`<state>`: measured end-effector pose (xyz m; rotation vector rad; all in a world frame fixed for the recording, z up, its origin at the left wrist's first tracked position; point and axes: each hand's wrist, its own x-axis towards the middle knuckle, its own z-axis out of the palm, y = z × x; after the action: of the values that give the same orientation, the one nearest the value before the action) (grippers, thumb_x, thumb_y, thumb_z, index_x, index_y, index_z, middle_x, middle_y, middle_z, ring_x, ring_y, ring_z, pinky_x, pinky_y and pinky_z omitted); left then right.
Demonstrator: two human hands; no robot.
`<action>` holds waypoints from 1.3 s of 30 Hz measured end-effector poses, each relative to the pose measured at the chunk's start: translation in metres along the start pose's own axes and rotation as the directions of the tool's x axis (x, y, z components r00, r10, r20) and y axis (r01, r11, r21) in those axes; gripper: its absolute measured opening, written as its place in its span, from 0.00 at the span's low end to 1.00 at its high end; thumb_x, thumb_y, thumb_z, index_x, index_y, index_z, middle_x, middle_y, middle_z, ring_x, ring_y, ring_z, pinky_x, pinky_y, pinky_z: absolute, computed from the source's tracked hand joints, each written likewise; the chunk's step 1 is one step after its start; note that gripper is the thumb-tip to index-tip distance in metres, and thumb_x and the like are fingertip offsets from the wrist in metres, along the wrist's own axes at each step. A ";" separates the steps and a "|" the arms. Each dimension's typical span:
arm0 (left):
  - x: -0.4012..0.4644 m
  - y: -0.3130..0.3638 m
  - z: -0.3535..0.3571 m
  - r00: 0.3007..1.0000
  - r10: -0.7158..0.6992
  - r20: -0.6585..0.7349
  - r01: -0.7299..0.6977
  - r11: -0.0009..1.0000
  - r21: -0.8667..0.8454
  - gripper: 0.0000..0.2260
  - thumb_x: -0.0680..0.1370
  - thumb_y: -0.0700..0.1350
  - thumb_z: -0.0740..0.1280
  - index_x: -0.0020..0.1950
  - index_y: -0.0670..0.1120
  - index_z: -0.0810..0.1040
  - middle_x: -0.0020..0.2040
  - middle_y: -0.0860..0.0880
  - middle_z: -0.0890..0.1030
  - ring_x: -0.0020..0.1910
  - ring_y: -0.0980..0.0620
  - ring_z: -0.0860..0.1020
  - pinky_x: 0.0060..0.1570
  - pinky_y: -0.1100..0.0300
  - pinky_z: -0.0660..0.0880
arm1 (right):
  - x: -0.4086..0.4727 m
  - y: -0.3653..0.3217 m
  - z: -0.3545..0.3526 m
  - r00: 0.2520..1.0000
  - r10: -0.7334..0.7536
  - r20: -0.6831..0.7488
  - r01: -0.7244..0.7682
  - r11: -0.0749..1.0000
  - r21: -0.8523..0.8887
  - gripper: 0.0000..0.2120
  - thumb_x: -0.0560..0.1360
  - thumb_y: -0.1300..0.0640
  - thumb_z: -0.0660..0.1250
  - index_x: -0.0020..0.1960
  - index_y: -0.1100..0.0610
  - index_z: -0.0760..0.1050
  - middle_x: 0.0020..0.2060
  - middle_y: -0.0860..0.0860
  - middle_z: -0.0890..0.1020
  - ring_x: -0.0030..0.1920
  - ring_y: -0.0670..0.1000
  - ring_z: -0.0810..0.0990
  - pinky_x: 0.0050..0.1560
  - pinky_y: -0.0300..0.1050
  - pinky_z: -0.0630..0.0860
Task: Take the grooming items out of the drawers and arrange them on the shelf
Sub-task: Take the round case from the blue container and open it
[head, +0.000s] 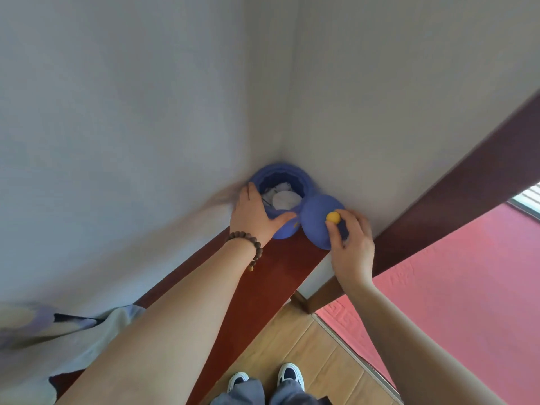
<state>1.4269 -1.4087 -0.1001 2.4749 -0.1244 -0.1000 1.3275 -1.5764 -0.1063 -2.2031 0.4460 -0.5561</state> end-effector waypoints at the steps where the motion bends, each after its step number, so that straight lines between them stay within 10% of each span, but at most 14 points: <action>1: 0.000 0.000 0.000 1.000 0.006 -0.007 -0.006 1.000 0.008 0.52 0.66 0.67 0.71 0.77 0.39 0.51 0.75 0.43 0.60 0.72 0.45 0.64 0.68 0.50 0.68 | -0.008 0.011 -0.001 1.000 0.022 -0.009 -0.022 1.000 -0.021 0.13 0.77 0.53 0.66 0.59 0.57 0.77 0.60 0.52 0.75 0.60 0.52 0.74 0.52 0.38 0.67; 21: 0.000 -0.002 0.004 0.998 0.036 -0.049 -0.035 0.999 0.029 0.51 0.67 0.66 0.71 0.77 0.39 0.52 0.75 0.42 0.61 0.72 0.45 0.64 0.67 0.49 0.69 | 0.000 0.069 0.055 0.949 0.168 0.267 -0.112 0.971 -0.214 0.19 0.79 0.57 0.62 0.69 0.60 0.70 0.73 0.54 0.65 0.72 0.55 0.64 0.69 0.46 0.63; 33: -0.001 -0.003 0.005 0.998 0.019 -0.066 -0.022 0.999 -0.035 0.51 0.65 0.66 0.72 0.76 0.40 0.55 0.73 0.43 0.64 0.70 0.44 0.68 0.65 0.47 0.71 | 0.023 -0.003 0.024 0.983 -0.159 0.092 0.163 0.986 -0.035 0.19 0.77 0.55 0.65 0.67 0.58 0.71 0.65 0.54 0.72 0.65 0.51 0.70 0.62 0.32 0.61; 36: -0.002 -0.005 0.006 0.998 0.011 -0.063 -0.012 1.000 -0.023 0.50 0.65 0.67 0.71 0.76 0.40 0.55 0.73 0.43 0.63 0.70 0.44 0.68 0.64 0.47 0.72 | 0.070 -0.036 0.029 0.895 -0.325 0.305 0.349 0.937 -0.028 0.15 0.77 0.58 0.66 0.63 0.59 0.74 0.61 0.55 0.75 0.61 0.54 0.73 0.60 0.36 0.65; 39: -0.002 -0.005 0.007 0.996 0.012 -0.083 -0.013 1.000 -0.018 0.50 0.65 0.67 0.71 0.76 0.41 0.55 0.73 0.43 0.64 0.68 0.44 0.70 0.62 0.47 0.72 | 0.116 -0.055 0.053 0.656 -0.323 0.683 0.528 0.842 -0.109 0.17 0.74 0.59 0.68 0.62 0.59 0.76 0.59 0.57 0.77 0.59 0.57 0.75 0.58 0.44 0.69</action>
<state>1.4244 -1.4085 -0.1090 2.4552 -0.1030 0.0071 1.4595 -1.5657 -0.0659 -2.6297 -0.4165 0.0844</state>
